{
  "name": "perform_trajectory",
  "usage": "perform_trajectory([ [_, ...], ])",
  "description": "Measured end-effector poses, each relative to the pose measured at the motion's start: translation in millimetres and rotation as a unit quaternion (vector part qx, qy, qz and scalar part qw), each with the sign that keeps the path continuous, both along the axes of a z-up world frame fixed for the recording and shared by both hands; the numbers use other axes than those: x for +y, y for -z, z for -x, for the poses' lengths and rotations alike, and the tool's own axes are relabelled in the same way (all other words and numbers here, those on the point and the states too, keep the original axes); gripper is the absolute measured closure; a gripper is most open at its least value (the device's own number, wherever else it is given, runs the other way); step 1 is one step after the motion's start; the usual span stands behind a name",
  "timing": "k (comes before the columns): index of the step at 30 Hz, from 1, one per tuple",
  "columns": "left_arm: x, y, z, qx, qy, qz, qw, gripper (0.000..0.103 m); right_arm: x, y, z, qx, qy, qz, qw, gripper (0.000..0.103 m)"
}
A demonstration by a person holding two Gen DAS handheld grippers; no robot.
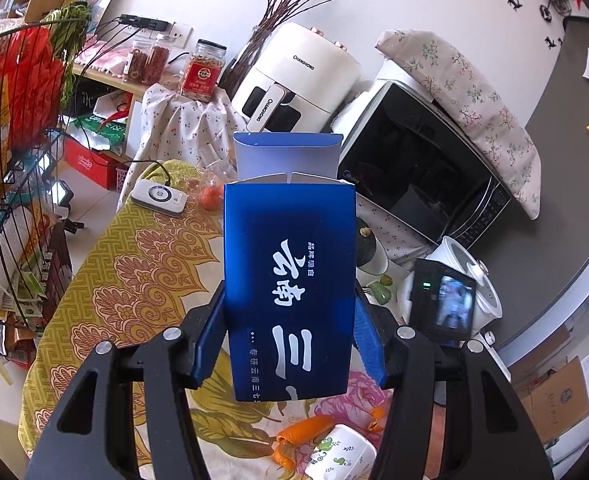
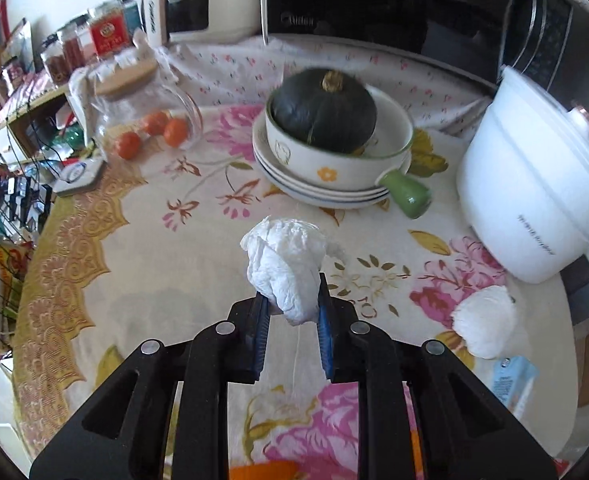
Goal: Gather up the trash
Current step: 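Carry the blue carton and white tissue over the brown bin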
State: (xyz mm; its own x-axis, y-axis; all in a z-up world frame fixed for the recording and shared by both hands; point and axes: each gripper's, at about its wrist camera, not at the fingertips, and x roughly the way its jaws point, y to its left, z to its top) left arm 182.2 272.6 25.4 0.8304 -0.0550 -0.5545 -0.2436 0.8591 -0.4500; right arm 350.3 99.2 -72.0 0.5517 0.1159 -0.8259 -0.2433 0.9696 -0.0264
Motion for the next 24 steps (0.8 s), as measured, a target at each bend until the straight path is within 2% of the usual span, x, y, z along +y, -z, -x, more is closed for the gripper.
perform_trajectory([
  [6,-8.8,-3.9,10.4,-0.004,0.004,-0.017,0.9998,0.046,-28.4,-40.1,35.9,-0.043,0.010,-0.020,0.999,0.083],
  [13,-34.4,-7.7,25.7,-0.016,0.018,-0.043,0.9988,0.046,-60.5,-58.3,80.6,-0.075,0.028,-0.035,0.996,0.083],
  [19,-69.1,-10.7,39.2,-0.029,0.051,-0.069,0.9959,0.046,-88.8,-75.1,130.5,-0.122,0.042,-0.030,0.991,0.083],
  [24,-101.8,-11.2,54.8,-0.039,0.081,-0.086,0.9922,0.046,-116.9,-85.2,166.1,-0.141,0.061,-0.054,0.987,0.083],
])
